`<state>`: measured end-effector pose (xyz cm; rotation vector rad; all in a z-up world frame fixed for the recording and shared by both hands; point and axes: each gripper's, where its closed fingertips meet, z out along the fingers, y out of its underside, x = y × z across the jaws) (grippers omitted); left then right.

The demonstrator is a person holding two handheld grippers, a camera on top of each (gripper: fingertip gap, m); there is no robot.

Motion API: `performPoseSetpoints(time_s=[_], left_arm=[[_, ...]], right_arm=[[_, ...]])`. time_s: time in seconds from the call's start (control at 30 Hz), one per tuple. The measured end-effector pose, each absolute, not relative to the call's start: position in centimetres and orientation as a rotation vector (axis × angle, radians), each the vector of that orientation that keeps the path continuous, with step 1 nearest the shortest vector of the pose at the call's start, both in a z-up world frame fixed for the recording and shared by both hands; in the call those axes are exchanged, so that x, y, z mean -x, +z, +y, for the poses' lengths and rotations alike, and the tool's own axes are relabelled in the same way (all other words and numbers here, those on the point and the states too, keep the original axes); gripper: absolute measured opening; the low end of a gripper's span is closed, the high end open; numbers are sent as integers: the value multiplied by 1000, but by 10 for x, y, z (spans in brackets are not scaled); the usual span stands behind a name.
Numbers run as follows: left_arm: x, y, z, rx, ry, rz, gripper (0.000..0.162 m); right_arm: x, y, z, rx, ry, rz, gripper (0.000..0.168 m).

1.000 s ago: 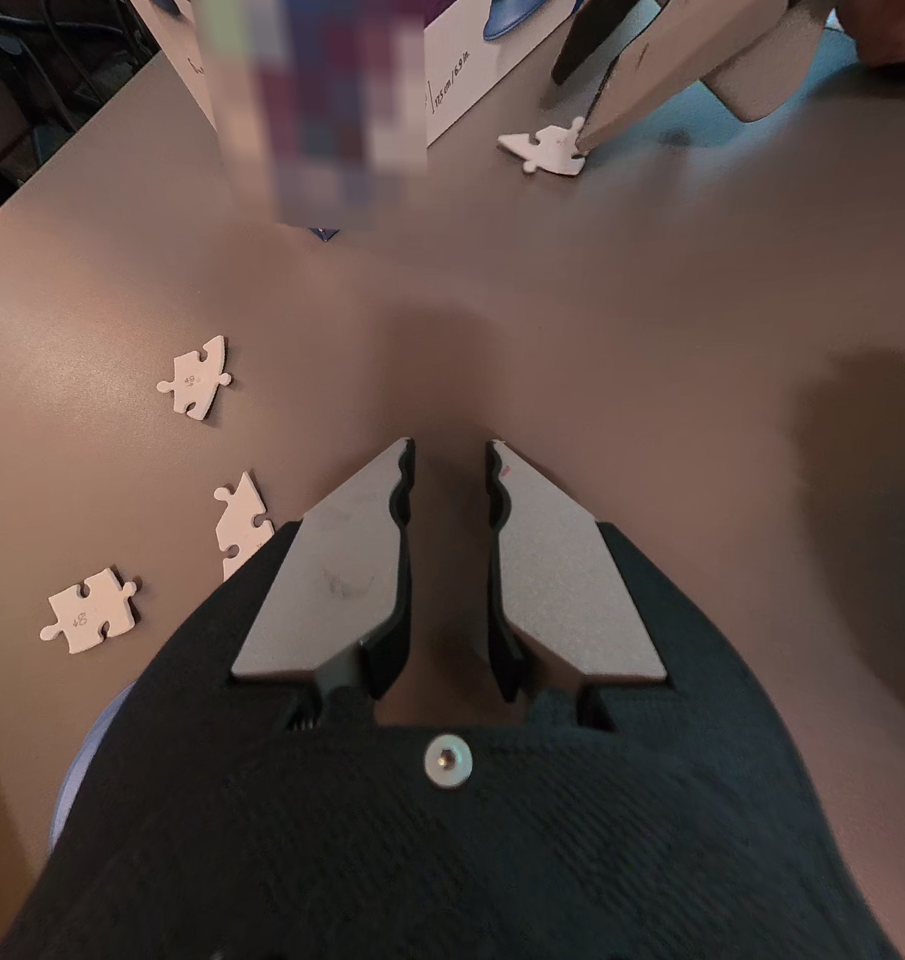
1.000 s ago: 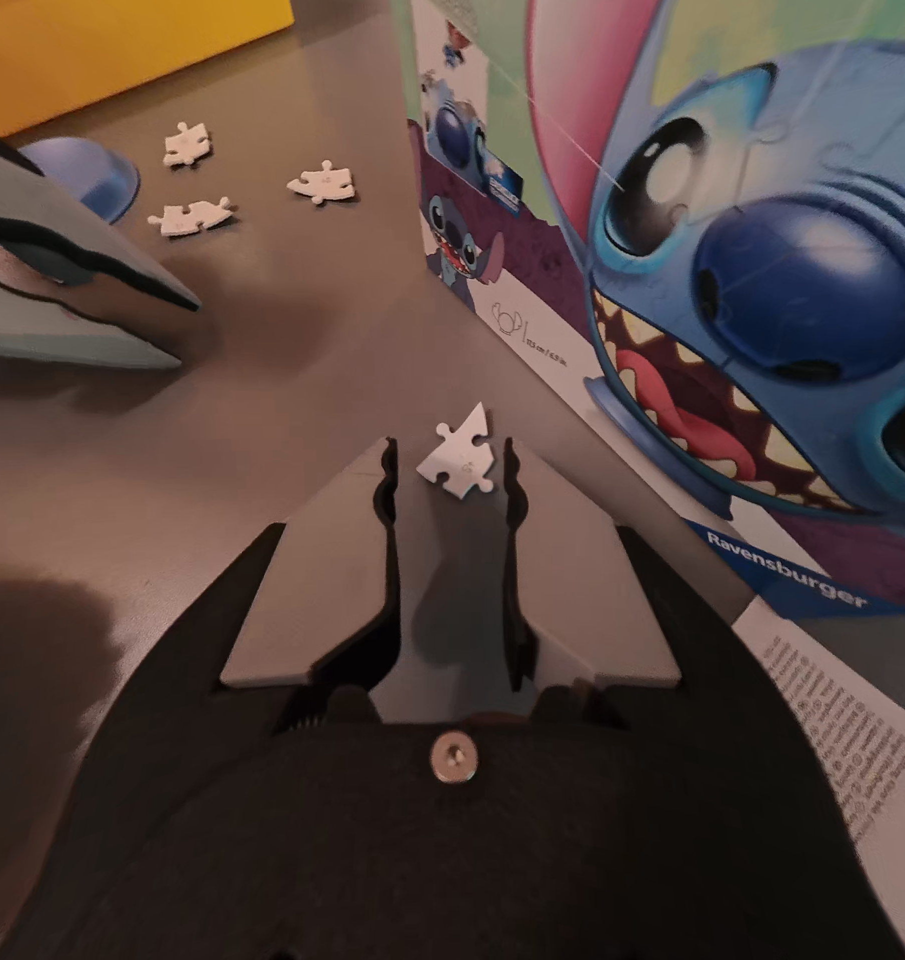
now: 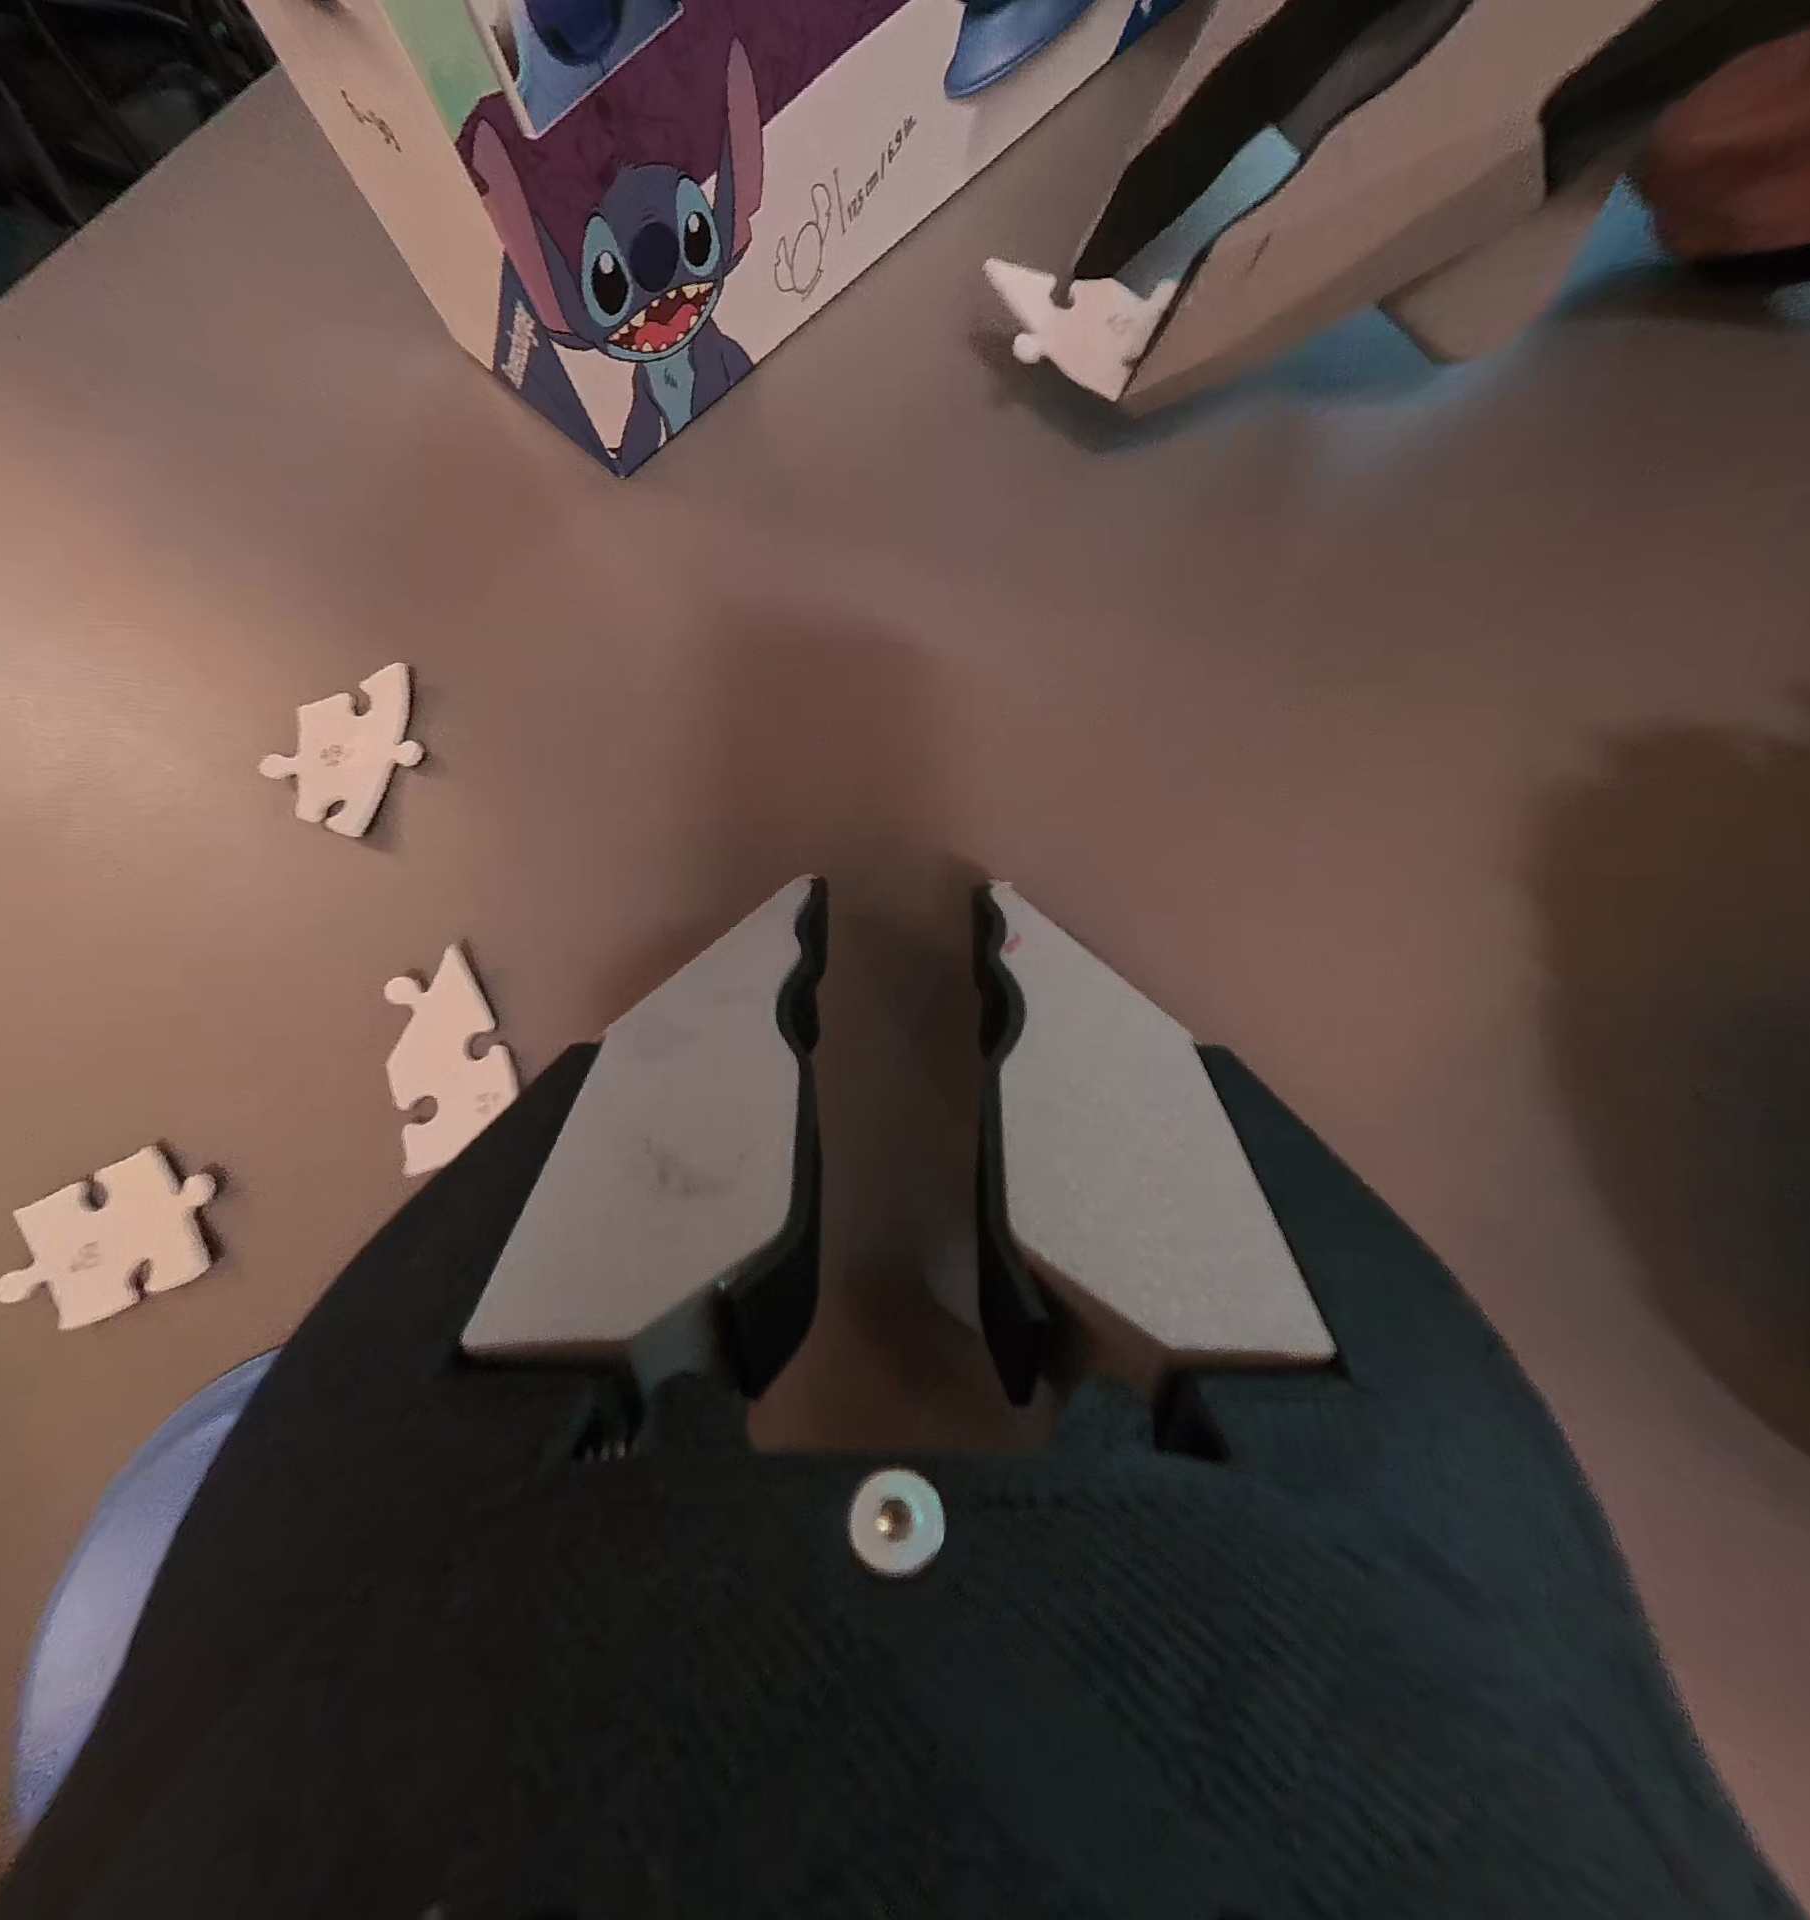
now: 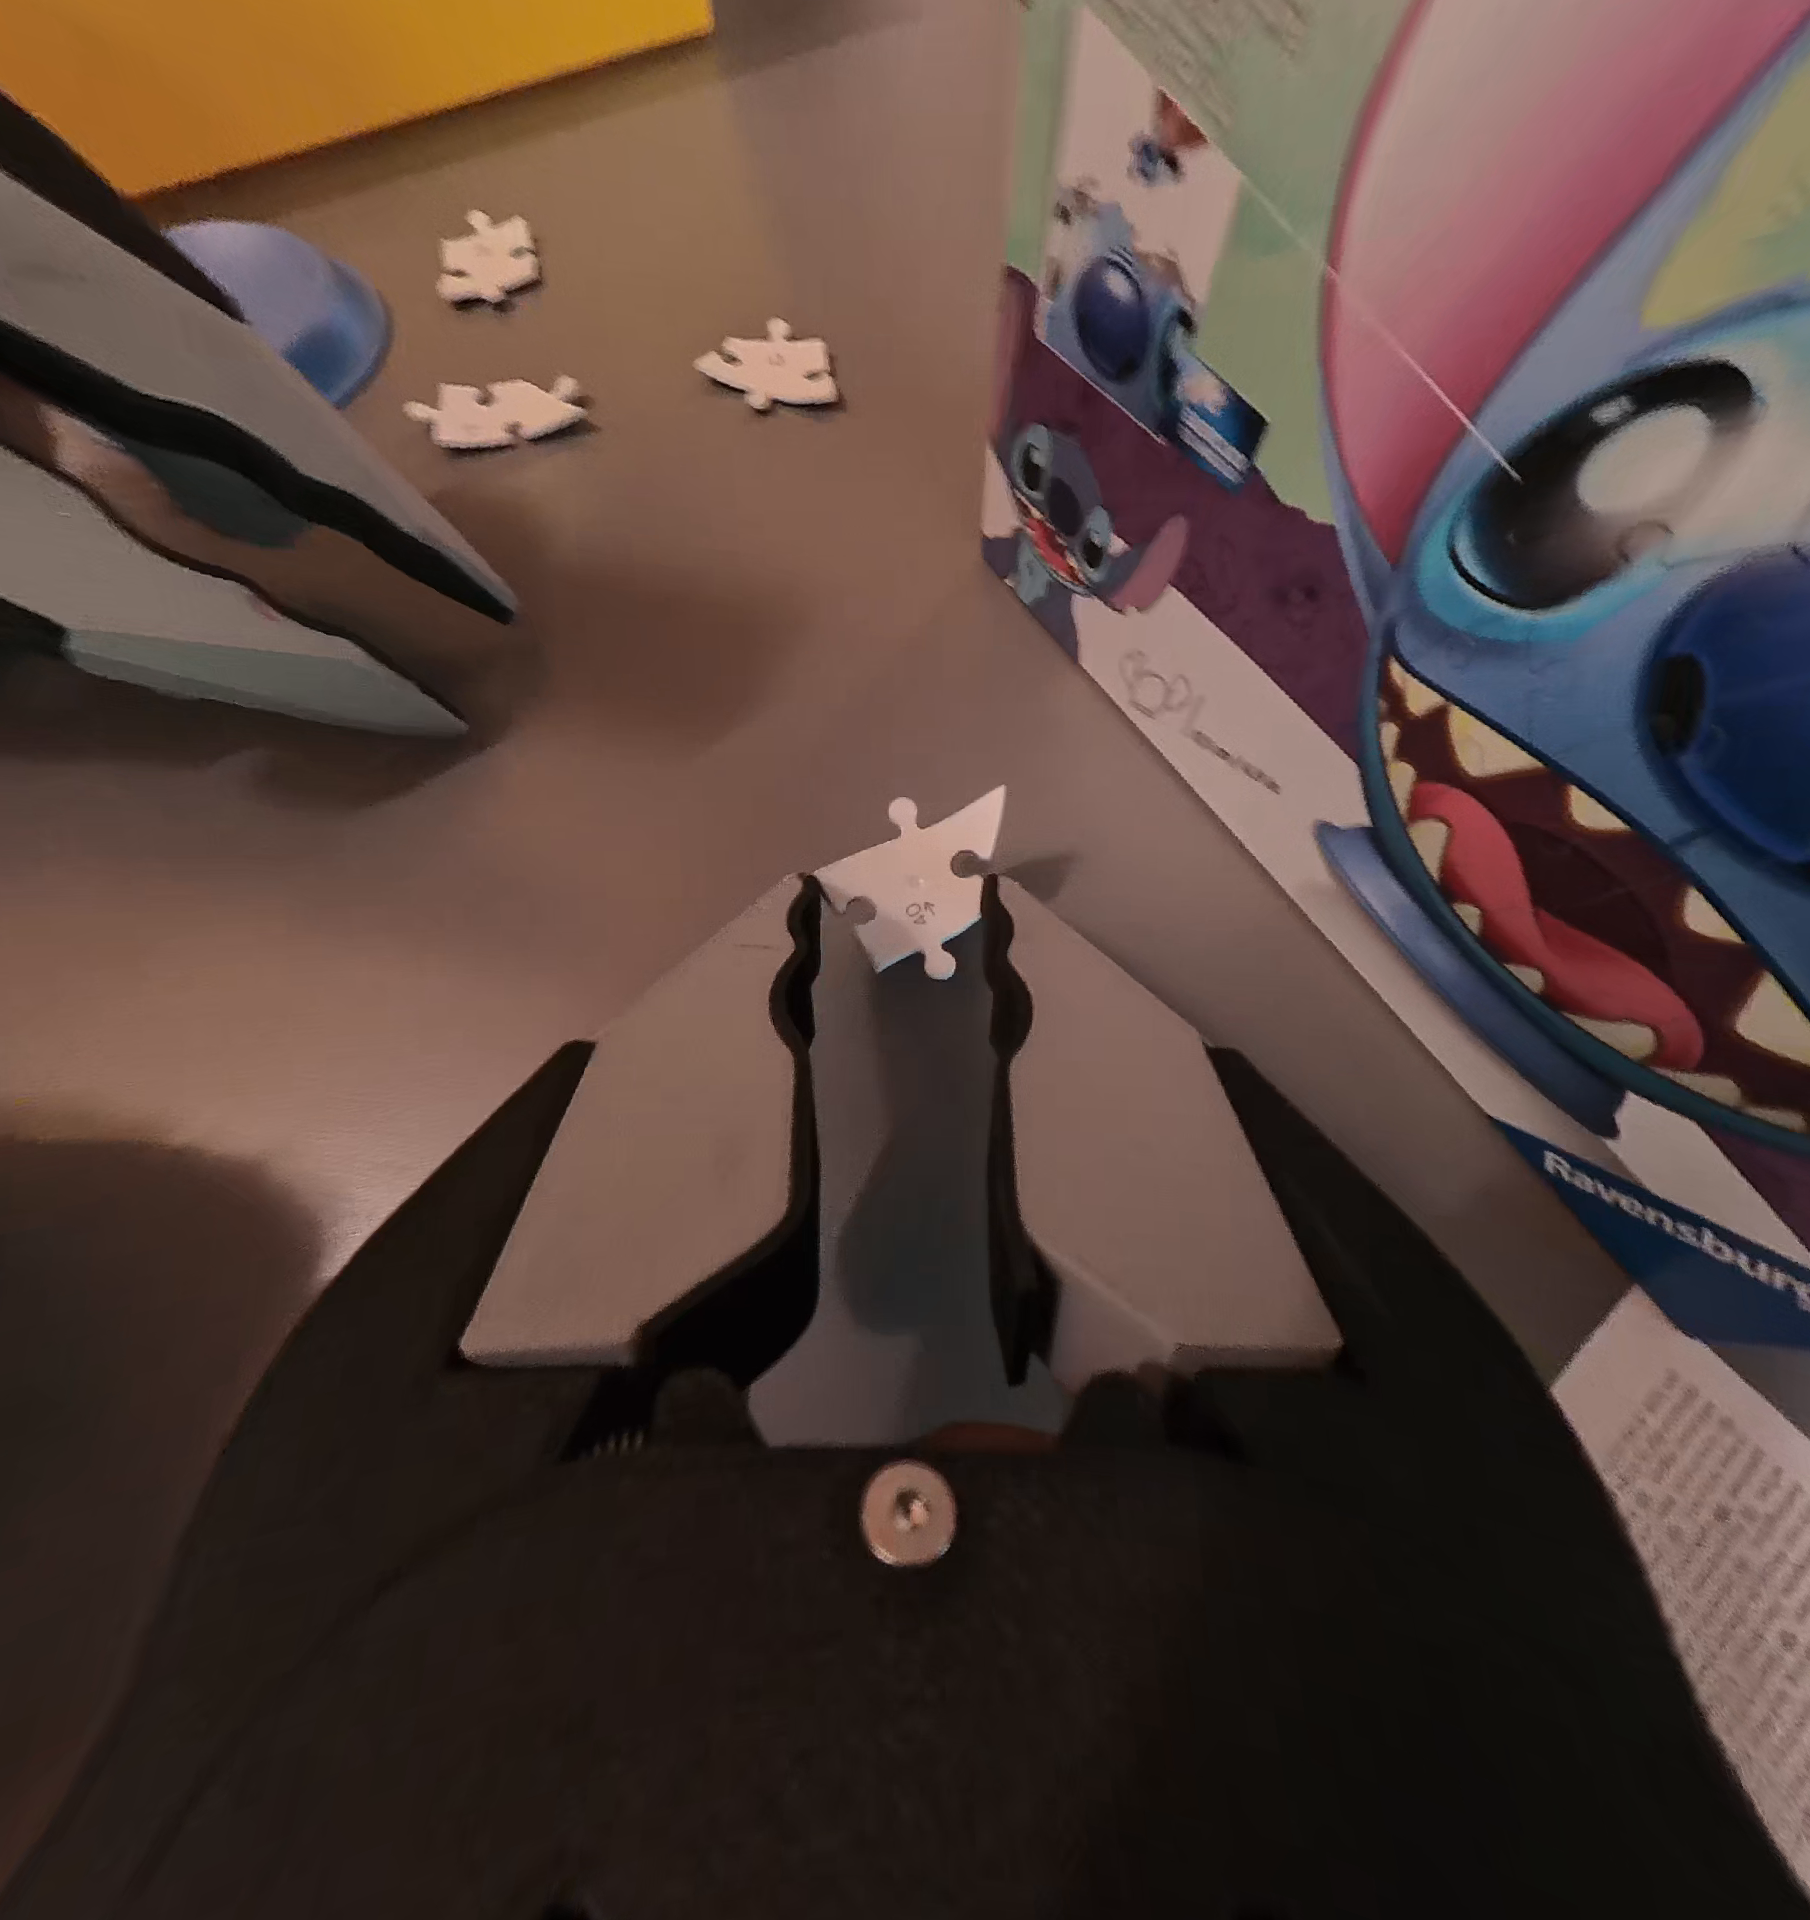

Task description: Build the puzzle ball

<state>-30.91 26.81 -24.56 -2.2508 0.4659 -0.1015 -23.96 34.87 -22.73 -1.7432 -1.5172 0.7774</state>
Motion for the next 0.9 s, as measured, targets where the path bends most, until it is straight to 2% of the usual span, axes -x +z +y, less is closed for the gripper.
performPoseSetpoints(time_s=[0.4,0.9], left_arm=[[279,-199,262,2022,-968,156,30],[262,-191,258,1972,-1135,161,28]], right_arm=[[256,-201,279,1322,848,-1745,28],[261,-196,244,1123,815,-1829,28]])
